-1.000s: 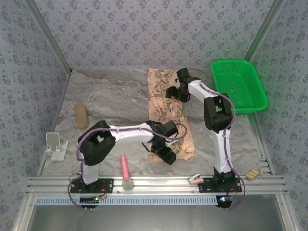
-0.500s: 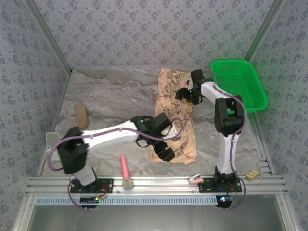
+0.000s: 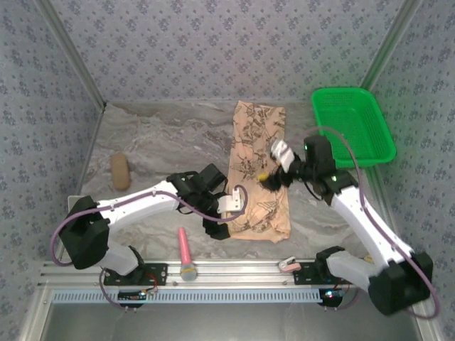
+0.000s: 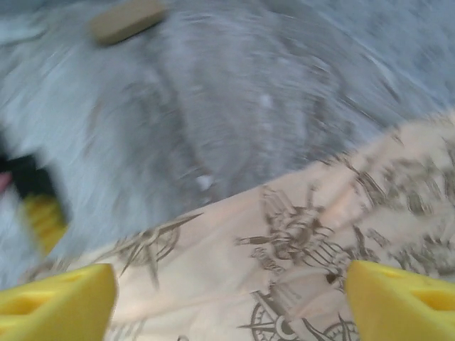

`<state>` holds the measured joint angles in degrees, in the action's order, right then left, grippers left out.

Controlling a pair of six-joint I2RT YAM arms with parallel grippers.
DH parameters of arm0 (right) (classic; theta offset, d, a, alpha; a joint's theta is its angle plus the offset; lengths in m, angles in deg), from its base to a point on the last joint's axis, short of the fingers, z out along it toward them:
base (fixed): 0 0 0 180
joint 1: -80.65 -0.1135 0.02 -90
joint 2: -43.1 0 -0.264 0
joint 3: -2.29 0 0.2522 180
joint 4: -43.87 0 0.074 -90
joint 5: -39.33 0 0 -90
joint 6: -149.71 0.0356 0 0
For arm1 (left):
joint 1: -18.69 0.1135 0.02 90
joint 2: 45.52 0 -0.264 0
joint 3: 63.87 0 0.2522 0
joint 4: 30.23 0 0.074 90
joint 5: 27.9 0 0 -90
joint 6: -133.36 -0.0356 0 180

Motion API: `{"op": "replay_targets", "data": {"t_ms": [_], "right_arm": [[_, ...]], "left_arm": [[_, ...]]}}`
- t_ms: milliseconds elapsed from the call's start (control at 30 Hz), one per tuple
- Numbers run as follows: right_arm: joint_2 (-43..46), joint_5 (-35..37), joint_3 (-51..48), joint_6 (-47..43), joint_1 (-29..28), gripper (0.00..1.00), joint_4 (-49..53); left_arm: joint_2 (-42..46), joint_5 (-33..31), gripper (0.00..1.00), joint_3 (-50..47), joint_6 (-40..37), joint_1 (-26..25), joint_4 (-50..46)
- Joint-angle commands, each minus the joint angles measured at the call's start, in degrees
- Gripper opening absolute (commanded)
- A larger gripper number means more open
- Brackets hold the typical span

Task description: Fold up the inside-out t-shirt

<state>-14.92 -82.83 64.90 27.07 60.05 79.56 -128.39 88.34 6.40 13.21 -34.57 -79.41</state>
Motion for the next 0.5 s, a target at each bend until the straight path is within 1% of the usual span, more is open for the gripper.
{"op": "replay_targets", "data": {"t_ms": [0,33,100,233,300,367,467], "right_arm": [[3.69,-1.55,-3.01,-24.28,-3.12,0.89,10.06],[4.27,0.21,-3.01,-24.28,-5.18,0.9,13.46],[4.43,5.48,-3.12,-23.92,-9.17,0.9,19.98],[1.63,20.69,-6.16,-26.26,-14.55,0.91,29.62],[-0.8,25.6,-7.47,-27.53,-16.76,0.91,31.57],[-2.58,29.11,-8.8,-27.83,-17.45,0.91,30.47],[-2.22,28.49,-12.01,-28.93,-16.98,0.94,26.66]], "left_arm": [[1.67,-5.44,0.87,-4.96,-9.54,-1.32,6.52],[1.54,-7.54,0.87,-6.99,-10.28,-2.09,10.37],[0.75,-9.34,0.87,-9.59,-12.27,-3.43,14.08],[-4.13,-13.35,0.86,-8.73,-15.84,-2.57,16.14],[-6.59,-13.44,0.85,-7.16,-16.49,-2.62,16.84],[-8.85,-13.15,0.83,-6.51,-16.45,-3.2,17.55],[-10.07,-13.17,0.81,-7.89,-16.7,-3.7,19.56]]}}
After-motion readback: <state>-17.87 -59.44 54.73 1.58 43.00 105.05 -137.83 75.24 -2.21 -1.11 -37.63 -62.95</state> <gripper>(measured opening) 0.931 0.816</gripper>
